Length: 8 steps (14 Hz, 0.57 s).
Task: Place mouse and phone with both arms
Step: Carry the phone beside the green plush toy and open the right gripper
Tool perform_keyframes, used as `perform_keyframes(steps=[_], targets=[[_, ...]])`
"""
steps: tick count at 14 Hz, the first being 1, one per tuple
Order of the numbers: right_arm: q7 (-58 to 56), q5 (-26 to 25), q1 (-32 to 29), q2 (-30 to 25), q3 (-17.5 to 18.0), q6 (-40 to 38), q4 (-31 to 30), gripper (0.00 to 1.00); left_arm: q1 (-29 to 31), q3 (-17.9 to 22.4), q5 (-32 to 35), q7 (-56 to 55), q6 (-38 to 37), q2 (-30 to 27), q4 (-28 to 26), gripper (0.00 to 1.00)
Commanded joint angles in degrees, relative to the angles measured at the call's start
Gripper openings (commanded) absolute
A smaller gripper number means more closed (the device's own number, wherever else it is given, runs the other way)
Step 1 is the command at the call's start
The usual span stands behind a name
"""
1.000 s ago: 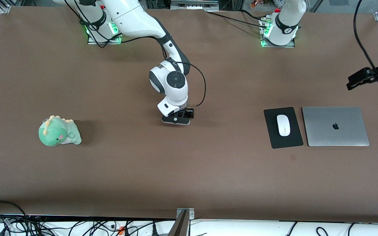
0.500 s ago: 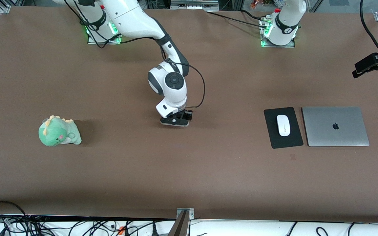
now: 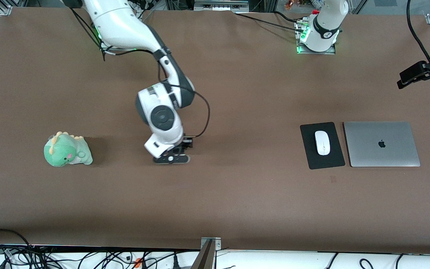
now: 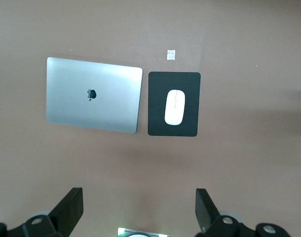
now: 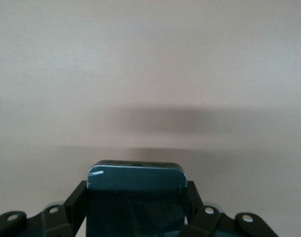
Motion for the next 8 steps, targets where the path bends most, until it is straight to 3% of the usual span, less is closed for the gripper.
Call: perform_keyframes(steps=[1,4,8], targets=[[-9.4,1.1,-6.4,-4.7,0.8,-2.6,-4.4,0.07,0.5,-0.1,-1.4,1.2,0.1,-1.9,-1.8,1.0],[-13.7,1.1,-12.0,-8.0,0.3,-0.7,-10.2,0.06,0.4,-0.1,-1.4,1.2,0.1,-1.9,-1.9,1.0],[-17.4,1.3,-15.6,-12.8,-0.1,19.1,-26.9,0.06,0.3,-0.1,-2.6,1.1,0.2,-1.9,-2.1,1.0]])
